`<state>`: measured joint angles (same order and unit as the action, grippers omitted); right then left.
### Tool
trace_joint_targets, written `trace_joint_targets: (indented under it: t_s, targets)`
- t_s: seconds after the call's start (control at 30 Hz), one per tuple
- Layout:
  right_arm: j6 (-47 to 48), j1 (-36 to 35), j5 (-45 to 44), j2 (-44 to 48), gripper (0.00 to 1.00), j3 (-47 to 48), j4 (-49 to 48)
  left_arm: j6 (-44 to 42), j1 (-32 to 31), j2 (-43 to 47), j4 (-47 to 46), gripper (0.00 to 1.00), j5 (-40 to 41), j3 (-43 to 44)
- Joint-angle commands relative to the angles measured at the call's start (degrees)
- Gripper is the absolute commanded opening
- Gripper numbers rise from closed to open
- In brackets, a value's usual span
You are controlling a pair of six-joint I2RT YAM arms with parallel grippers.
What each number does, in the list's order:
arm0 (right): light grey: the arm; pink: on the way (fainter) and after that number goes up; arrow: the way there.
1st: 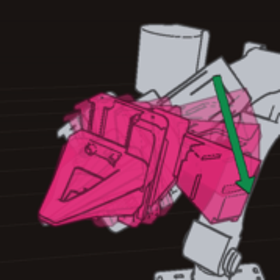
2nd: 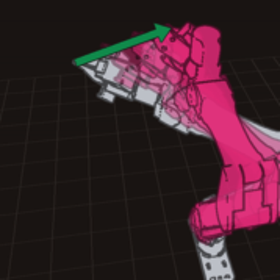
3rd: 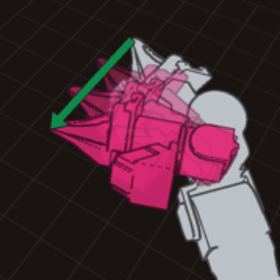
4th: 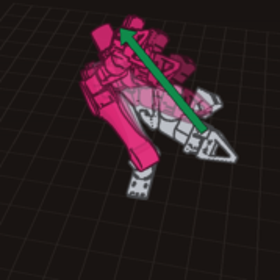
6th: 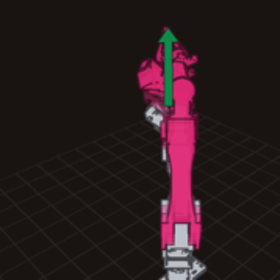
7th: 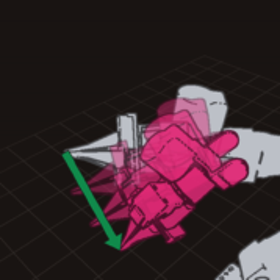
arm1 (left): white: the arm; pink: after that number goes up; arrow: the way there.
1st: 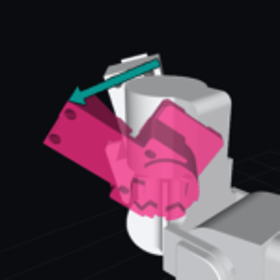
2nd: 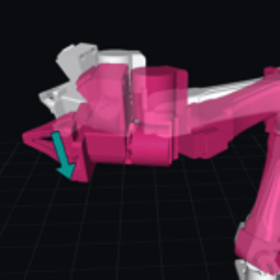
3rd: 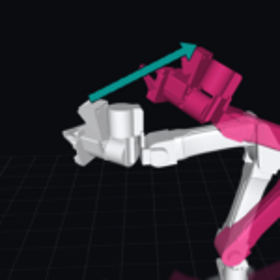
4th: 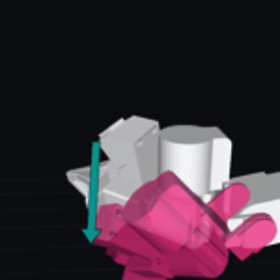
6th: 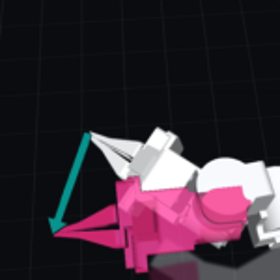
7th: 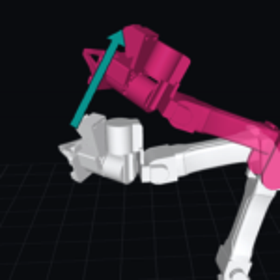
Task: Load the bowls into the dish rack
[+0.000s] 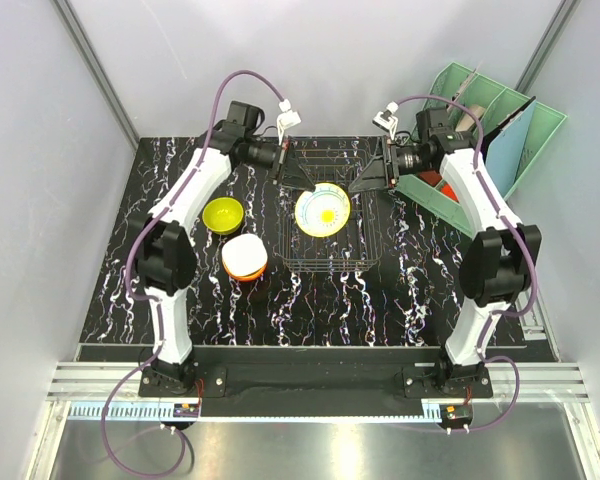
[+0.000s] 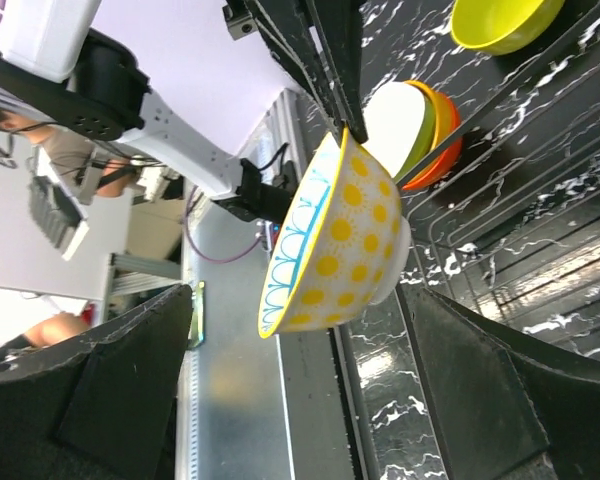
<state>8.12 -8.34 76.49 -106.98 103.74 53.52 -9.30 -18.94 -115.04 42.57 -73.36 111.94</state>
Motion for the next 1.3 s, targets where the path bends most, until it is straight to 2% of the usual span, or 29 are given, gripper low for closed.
trace_joint_targets:
  t_s: [0.0, 0.27, 1.13, 1.27]
  targets:
    - [0.05, -0.45, 5.42, -2.00, 1.00, -1.44, -1.05, 0.77, -0.57, -0.62, -1.70, 0.00, -5.91, 5.39]
    - [0.76, -0.98, 9.20, -3.85, 1.00, -3.99, -0.96, 0.69, -0.92, -2.64, -1.70, 0.00, -5.83, 8.38]
    - [0.05, -3.79, 18.96, -5.87, 1.00, -4.34, -1.22, -0.63, -2.24, -3.26, -1.87, 0.00, -4.68, 8.03]
    - [0.05, -3.79, 20.28, -6.75, 0.96, -3.64, -1.22, -0.54, -2.33, -3.17, -1.87, 0.00, -4.60, 7.94]
